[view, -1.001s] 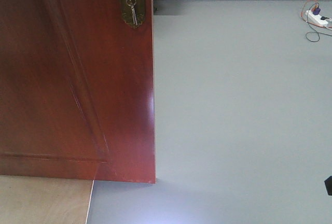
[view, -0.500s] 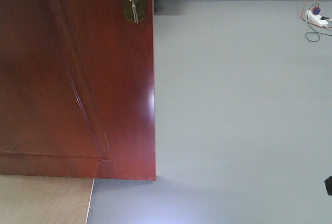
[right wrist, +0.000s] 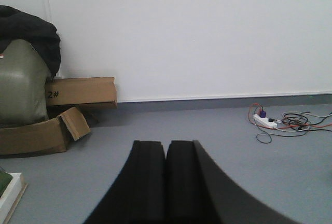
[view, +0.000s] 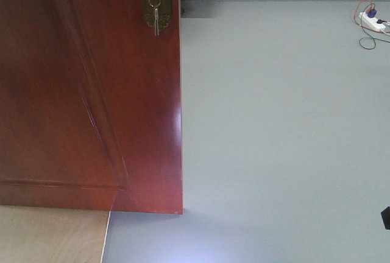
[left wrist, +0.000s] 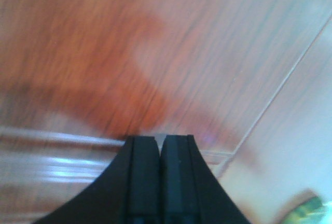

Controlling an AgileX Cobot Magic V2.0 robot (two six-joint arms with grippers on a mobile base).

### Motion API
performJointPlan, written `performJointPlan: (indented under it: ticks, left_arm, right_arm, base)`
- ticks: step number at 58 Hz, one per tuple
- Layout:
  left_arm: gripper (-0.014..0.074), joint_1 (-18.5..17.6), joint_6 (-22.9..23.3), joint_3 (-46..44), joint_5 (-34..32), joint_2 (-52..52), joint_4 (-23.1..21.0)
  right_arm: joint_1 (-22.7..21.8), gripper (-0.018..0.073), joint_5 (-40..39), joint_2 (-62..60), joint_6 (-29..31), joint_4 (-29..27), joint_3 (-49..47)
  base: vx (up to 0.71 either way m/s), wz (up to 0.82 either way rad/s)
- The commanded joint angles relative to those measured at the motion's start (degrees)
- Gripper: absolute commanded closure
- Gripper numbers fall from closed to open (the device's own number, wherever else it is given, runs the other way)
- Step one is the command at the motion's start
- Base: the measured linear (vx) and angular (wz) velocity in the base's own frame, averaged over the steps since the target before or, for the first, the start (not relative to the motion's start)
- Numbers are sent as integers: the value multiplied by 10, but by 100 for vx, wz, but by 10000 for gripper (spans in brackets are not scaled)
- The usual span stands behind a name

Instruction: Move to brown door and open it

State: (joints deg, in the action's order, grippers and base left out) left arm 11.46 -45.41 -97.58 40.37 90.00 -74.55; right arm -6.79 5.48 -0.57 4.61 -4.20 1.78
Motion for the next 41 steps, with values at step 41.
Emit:
performJointPlan:
  ticks: [41]
  left_arm:
    - [600, -175, 464, 571, -563, -346, 707]
  right_arm:
    - [-3, 559, -44, -7, 3, 4, 3]
  base:
    - [0, 0]
